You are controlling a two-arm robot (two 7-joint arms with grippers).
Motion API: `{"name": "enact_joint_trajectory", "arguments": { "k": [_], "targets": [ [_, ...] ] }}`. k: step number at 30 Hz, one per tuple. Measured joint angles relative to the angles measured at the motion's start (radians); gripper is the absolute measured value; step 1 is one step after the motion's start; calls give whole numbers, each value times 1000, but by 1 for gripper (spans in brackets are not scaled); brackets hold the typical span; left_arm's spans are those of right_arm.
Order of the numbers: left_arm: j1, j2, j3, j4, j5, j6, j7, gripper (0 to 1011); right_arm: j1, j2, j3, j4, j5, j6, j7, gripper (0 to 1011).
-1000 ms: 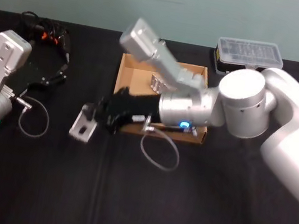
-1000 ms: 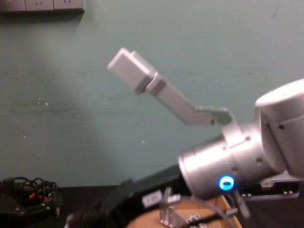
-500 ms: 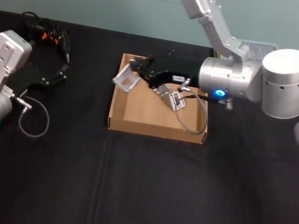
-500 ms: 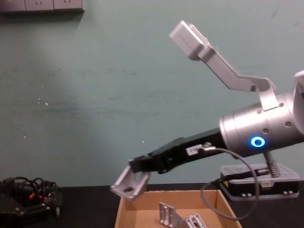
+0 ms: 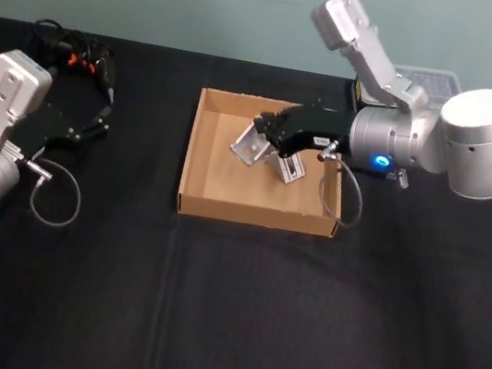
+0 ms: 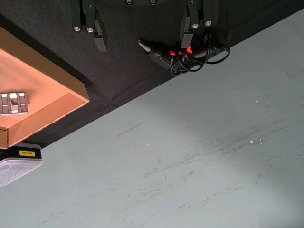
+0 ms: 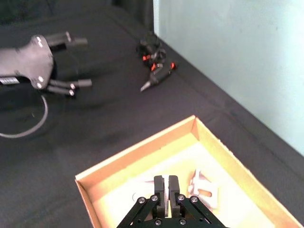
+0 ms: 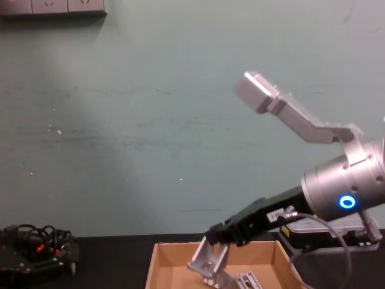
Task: Use one hand to pick up the angle iron from the table and place it into the box.
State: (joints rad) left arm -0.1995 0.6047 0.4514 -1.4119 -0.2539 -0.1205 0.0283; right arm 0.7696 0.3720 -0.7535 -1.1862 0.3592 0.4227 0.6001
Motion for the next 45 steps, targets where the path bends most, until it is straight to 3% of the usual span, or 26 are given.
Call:
{"name": "enact_joint_trajectory", "arguments": {
  "k": [8,18,27,33,45],
  "targets": [
    [0,0,0,0,0,0,0,1000,8,-30,-22,39,-46,4,-1,67],
    [0,0,0,0,0,0,0,1000,24,-91,-24,118,-82,29,-28,67],
    [0,0,0,0,0,0,0,1000,22,-84,-24,110,-80,26,-27,80],
    [0,0,0,0,0,0,0,1000,21,-82,-23,107,-78,24,-27,231],
    [0,0,0,0,0,0,0,1000,20,-80,-23,104,-77,21,-27,629]
  ]
}}
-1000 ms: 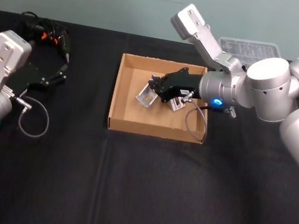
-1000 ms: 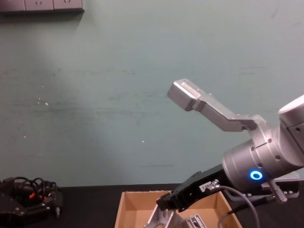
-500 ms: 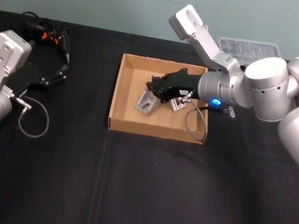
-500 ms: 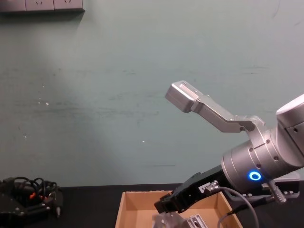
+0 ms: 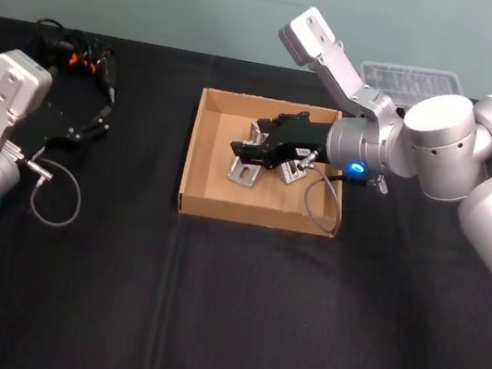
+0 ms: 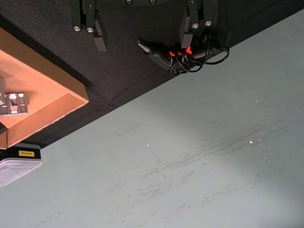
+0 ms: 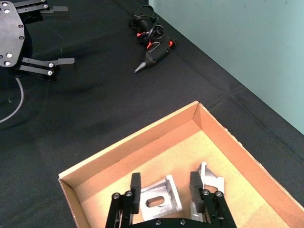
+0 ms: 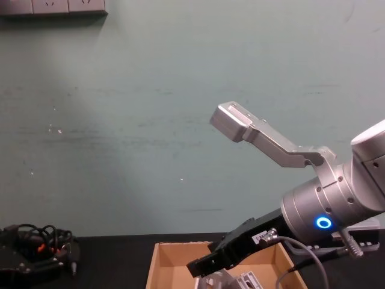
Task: Use one hand to pick up the angle iron from the table and place it into the box.
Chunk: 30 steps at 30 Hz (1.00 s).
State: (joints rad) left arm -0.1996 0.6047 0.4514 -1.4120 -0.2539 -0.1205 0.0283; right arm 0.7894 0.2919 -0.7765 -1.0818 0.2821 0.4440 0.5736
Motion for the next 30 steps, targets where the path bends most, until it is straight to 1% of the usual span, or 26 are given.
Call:
{"name": "enact_joint_trajectory", "arguments": {
  "k": [1,2,4,6,7,8,9,12,13,14,15,19,20,22,23,24,25,28,30],
  "targets": [
    [0,0,0,0,0,0,0,1000,0,0,0,0,0,0,0,650],
    [0,0,0,0,0,0,0,1000,0,0,0,0,0,0,0,711],
    [0,0,0,0,0,0,0,1000,-5,3,8,-9,2,-3,2,742],
    [0,0,0,0,0,0,0,1000,-12,7,19,-22,6,-7,6,796],
    [0,0,0,0,0,0,0,1000,-20,12,30,-38,10,-10,10,841],
    [0,0,0,0,0,0,0,1000,-25,15,36,-51,14,-11,12,860],
    [0,0,0,0,0,0,0,1000,-39,25,51,-82,24,-15,18,911],
    [0,0,0,0,0,0,0,1000,-64,47,75,-138,41,-23,26,956],
    [0,0,0,0,0,0,0,1000,-83,63,92,-176,55,-31,30,998],
    [0,0,0,0,0,0,0,1000,-92,71,101,-196,64,-38,32,1004],
    [0,0,0,0,0,0,0,1000,-113,90,118,-233,80,-55,36,1004],
    [0,0,0,0,0,0,0,1000,-153,132,147,-301,110,-98,51,1004],
    [0,0,0,0,0,0,0,1000,-173,155,158,-332,125,-123,63,1004],
    [0,0,0,0,0,0,0,1000,-193,179,167,-358,143,-145,81,1004],
    [0,0,0,0,0,0,0,1000,-213,202,175,-381,160,-163,99,1004],
    [0,0,0,0,0,0,0,1000,-230,224,180,-400,175,-180,115,1004],
    [0,0,0,0,0,0,0,1000,-239,234,181,-409,179,-186,121,1004],
    [0,0,0,0,0,0,0,1000,-264,266,181,-437,187,-202,131,1004],
    [0,0,0,0,0,0,0,1000,-287,294,176,-462,189,-218,140,1004]
  ]
}}
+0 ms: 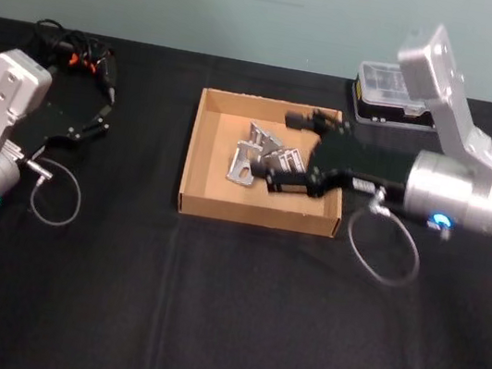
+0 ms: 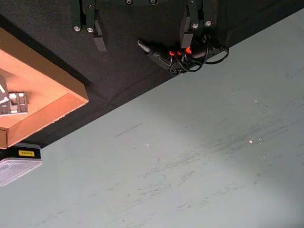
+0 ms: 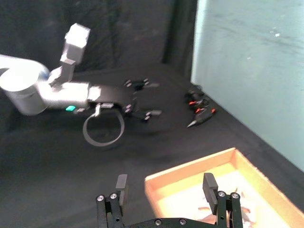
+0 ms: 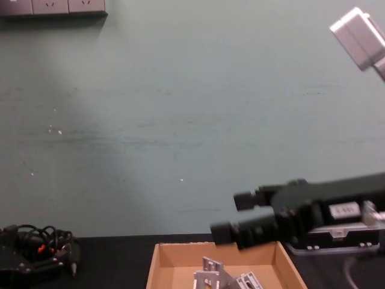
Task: Use one hand to pick up the angle iron from the table and place it into the box.
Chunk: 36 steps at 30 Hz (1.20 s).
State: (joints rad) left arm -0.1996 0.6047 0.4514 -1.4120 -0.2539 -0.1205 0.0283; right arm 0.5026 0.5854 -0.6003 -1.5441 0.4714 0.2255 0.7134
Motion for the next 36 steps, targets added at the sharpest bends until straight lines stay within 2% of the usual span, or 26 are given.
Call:
{"name": "enact_joint_trajectory", "arguments": {
  "k": [5,8,21,36],
  "targets": [
    [0,0,0,0,0,0,0,1000,-31,51,-29,-28,-2,-18,28,1004],
    [0,0,0,0,0,0,0,1000,-38,64,-46,-28,-4,-18,34,1004],
    [0,0,0,0,0,0,0,1000,-37,67,-98,-3,-7,35,41,1004],
    [0,0,0,0,0,0,0,1000,-36,66,-94,-1,-8,34,40,1004]
  ]
}}
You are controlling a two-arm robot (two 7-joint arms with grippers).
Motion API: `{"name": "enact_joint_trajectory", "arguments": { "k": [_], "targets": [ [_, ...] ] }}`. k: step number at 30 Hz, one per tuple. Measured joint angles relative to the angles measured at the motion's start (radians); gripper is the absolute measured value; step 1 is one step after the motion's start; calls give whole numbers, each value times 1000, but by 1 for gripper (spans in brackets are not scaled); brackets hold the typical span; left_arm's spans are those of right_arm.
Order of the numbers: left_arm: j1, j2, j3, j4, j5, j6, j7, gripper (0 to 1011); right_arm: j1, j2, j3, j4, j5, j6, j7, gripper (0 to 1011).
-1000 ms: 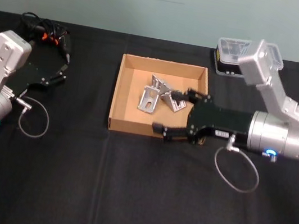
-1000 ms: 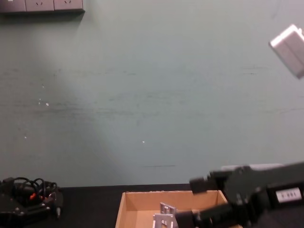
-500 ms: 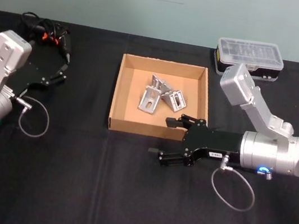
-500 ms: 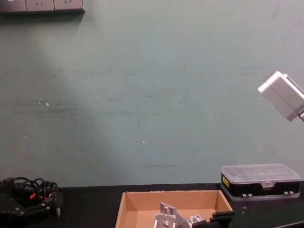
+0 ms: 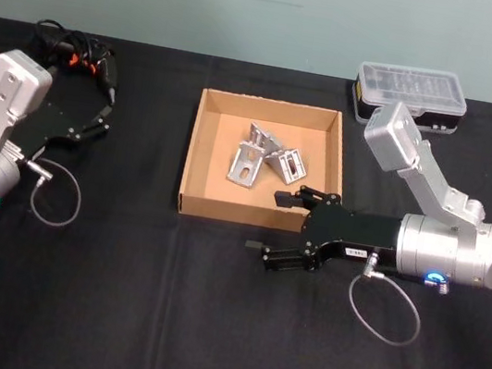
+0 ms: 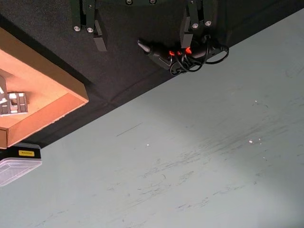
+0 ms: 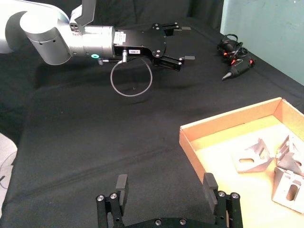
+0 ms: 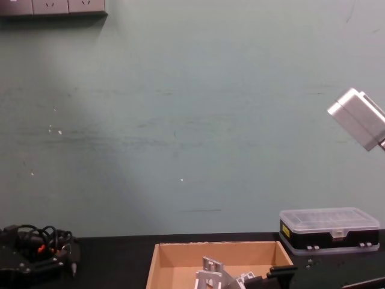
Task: Use one hand to pick up the angle iron from the table and place it into the box.
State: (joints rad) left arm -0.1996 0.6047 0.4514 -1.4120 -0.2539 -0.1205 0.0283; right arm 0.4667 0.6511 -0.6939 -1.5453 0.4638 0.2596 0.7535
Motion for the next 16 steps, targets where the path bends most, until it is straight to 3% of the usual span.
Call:
{"name": "enact_joint_trajectory", "arguments": {
  "k": [16],
  "targets": [
    [0,0,0,0,0,0,0,1000,0,-1,2,0,-1,-1,0,1004]
  ]
}}
